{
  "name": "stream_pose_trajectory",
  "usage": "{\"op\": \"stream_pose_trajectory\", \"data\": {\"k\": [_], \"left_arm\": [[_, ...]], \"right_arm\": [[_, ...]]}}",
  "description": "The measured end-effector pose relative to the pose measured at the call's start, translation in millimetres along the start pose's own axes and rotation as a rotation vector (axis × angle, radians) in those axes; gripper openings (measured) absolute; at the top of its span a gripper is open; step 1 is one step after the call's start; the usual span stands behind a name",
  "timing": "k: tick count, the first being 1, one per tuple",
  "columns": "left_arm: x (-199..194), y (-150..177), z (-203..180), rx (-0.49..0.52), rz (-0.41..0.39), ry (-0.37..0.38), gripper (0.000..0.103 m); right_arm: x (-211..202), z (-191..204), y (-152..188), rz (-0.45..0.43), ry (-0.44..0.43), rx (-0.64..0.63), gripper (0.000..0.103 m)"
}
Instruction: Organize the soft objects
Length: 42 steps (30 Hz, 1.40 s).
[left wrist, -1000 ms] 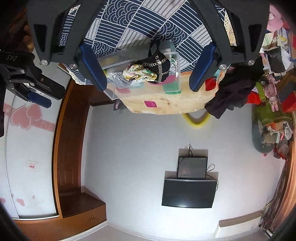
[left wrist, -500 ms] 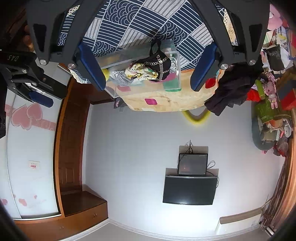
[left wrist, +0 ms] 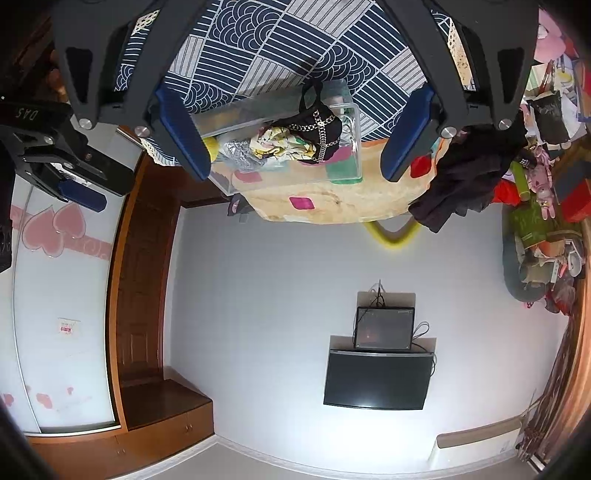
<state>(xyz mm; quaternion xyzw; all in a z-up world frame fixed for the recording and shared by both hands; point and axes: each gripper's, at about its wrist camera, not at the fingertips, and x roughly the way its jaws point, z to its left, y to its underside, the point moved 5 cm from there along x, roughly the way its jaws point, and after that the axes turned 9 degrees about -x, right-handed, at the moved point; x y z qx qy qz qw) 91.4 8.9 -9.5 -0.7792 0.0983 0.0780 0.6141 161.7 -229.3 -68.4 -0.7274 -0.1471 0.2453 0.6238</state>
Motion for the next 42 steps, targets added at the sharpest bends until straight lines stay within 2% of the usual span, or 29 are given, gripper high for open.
{"op": "stream_pose_trajectory", "data": {"k": [42], "left_arm": [[-1.9, -1.4, -3.0, -0.013, -0.009, -0.001, 0.094]], "right_arm": [[-0.2, 1.7, 0.8, 0.002, -0.002, 0.001, 0.099]]}}
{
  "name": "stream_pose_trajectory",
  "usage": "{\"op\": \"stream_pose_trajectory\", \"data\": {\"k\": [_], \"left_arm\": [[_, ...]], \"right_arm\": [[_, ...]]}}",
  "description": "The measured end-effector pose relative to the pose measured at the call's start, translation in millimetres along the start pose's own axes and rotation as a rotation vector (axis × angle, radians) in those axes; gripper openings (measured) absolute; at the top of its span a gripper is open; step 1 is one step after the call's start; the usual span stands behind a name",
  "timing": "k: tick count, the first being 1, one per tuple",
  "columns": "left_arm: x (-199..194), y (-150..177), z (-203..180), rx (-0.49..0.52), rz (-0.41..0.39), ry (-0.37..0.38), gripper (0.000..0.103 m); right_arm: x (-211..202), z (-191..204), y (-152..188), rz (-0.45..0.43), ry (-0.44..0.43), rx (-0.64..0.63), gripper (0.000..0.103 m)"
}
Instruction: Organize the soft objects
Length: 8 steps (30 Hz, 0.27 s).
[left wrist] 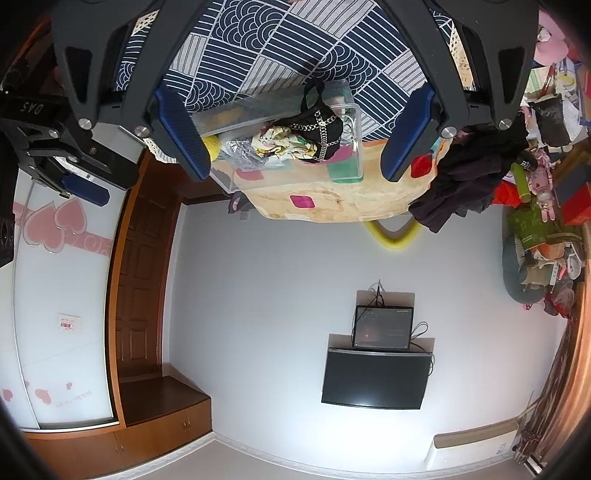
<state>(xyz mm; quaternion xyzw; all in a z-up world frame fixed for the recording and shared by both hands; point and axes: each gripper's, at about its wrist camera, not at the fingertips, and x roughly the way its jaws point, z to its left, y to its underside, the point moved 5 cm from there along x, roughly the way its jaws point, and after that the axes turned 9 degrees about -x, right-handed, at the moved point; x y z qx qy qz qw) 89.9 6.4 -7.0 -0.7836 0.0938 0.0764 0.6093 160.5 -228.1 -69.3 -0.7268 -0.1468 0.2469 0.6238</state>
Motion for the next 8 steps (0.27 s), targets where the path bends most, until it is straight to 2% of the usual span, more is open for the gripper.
{"op": "stream_pose_trajectory", "data": {"k": [8], "left_arm": [[-1.6, 0.4, -0.3, 0.0, 0.002, 0.013, 0.094]], "right_arm": [[-1.8, 5.2, 2.2, 0.003, -0.005, 0.001, 0.099]]}}
